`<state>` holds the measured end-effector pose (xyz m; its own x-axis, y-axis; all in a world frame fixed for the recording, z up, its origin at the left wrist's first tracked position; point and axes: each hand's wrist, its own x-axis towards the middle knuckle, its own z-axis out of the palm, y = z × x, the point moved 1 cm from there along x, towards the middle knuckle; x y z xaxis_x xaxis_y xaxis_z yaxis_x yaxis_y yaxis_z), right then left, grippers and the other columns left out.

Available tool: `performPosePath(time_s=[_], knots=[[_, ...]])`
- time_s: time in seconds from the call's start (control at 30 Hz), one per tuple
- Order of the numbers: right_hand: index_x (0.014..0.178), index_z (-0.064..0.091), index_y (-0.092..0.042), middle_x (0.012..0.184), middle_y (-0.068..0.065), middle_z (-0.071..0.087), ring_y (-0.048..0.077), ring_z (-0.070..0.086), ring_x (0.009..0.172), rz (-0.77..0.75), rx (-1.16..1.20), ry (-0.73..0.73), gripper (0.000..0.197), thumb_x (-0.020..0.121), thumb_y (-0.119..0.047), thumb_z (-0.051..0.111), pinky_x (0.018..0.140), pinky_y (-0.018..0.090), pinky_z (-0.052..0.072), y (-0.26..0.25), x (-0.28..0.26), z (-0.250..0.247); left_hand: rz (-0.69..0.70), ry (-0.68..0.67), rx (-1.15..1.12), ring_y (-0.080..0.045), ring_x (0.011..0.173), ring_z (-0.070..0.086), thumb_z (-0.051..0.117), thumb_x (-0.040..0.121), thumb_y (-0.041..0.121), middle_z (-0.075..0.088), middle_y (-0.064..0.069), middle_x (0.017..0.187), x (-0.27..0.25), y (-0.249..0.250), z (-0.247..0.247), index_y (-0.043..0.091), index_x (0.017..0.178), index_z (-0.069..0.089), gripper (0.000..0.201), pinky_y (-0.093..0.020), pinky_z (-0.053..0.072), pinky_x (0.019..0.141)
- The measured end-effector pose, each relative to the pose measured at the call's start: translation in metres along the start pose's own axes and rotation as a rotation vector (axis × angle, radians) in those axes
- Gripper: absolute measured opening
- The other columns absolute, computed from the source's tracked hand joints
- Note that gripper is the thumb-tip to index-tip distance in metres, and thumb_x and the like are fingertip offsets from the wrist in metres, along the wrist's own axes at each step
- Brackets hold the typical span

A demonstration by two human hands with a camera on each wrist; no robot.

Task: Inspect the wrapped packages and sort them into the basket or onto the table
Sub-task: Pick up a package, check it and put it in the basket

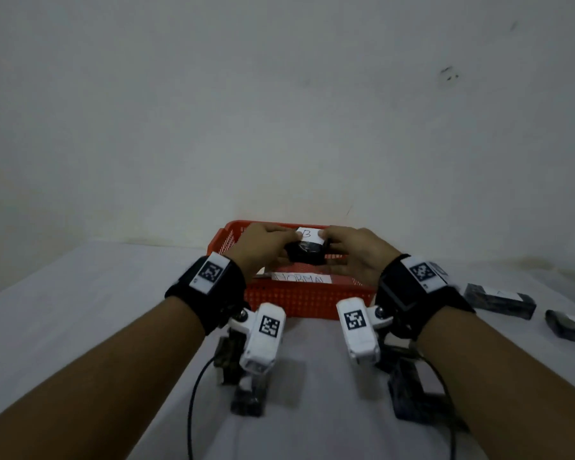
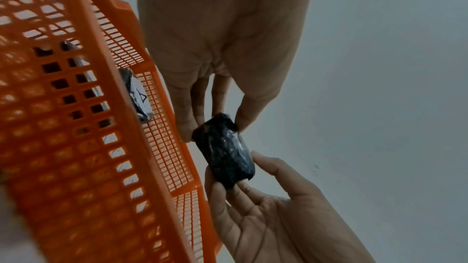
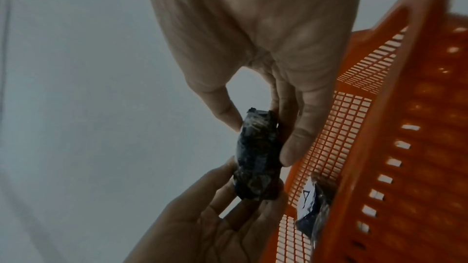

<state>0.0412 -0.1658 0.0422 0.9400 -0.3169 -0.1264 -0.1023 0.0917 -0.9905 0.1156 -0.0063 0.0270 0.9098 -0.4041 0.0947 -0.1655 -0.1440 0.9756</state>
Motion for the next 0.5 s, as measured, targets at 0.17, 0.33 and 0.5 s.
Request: performPosePath(time_s=[0.17,0.33,0.5], knots=[[0.102,0.063,-0.004,0.099,0.012,0.062,0.024,0.064,0.085,0.076,-0.028,0.016,0.007,0.098,-0.009,0.065,0.061,0.036,0.062,-0.014,0.064,0.002,-0.138,0.004,-0.019,-0.029,0.079,0.067,0.072,0.094,0.019,0.068,-0.019,0.099,0.064,0.005,-0.002,-0.002,0.101,0.068,0.023,-0.041,0.059,0.083],[0.11,0.062,-0.001,0.094,0.016,0.068,0.028,0.069,0.081,0.117,-0.139,0.046,0.018,0.096,-0.011,0.068,0.079,0.045,0.063,-0.016,0.12,-0.001,-0.239,-0.01,-0.003,-0.035,0.08,0.069,0.072,0.093,0.015,0.069,-0.022,0.088,0.118,-0.001,-0.001,-0.003,0.093,0.066,0.019,-0.047,0.058,0.096],[0.114,0.069,-0.001,0.108,0.022,0.078,0.036,0.076,0.102,0.143,-0.282,0.092,0.044,0.078,-0.024,0.079,0.094,0.061,0.059,0.004,0.187,-0.015,-0.254,-0.103,0.209,-0.029,0.081,0.072,0.067,0.097,0.018,0.072,-0.017,0.091,0.152,-0.014,-0.001,-0.003,0.108,0.069,0.024,-0.037,0.062,0.077]])
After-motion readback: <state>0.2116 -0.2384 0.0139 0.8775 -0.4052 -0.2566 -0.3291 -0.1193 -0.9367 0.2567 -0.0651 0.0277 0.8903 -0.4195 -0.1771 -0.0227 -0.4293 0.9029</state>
